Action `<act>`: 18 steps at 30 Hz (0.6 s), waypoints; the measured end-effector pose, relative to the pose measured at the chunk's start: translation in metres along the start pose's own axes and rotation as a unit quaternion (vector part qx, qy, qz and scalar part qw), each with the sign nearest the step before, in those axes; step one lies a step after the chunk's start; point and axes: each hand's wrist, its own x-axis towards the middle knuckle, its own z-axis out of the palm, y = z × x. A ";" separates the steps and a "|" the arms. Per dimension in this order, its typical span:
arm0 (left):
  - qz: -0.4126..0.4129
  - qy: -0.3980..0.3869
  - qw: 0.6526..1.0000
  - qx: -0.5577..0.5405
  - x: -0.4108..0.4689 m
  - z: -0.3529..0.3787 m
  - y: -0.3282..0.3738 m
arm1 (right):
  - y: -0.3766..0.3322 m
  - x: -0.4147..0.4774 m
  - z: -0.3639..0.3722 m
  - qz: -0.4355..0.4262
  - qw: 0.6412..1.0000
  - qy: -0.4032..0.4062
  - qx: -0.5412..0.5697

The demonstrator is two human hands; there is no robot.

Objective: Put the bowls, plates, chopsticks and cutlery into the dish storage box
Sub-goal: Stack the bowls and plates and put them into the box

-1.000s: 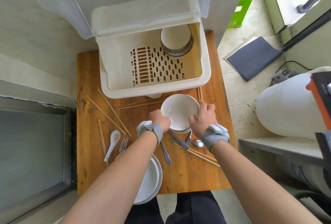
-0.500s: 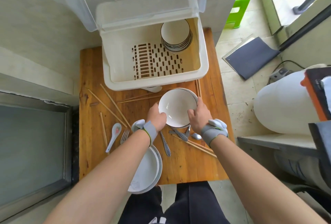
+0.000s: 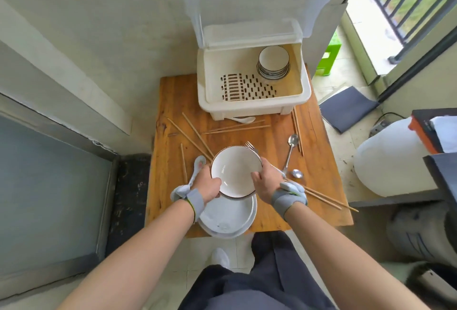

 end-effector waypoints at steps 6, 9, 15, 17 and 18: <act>-0.060 -0.005 0.998 -0.034 -0.012 -0.015 -0.068 | -0.005 -0.040 0.053 0.043 0.996 -0.075 -0.015; -0.067 -0.007 0.997 -0.048 -0.007 -0.010 -0.083 | 0.002 -0.041 0.061 0.054 0.994 -0.088 -0.020; -0.095 0.000 0.994 -0.048 -0.001 0.001 -0.102 | 0.011 -0.043 0.073 0.059 0.993 -0.106 0.002; -0.094 0.004 0.995 -0.027 0.008 0.003 -0.108 | 0.014 -0.040 0.075 0.051 0.993 -0.104 0.012; -0.092 0.002 0.996 -0.018 0.011 0.003 -0.110 | 0.014 -0.039 0.075 0.049 0.993 -0.106 0.017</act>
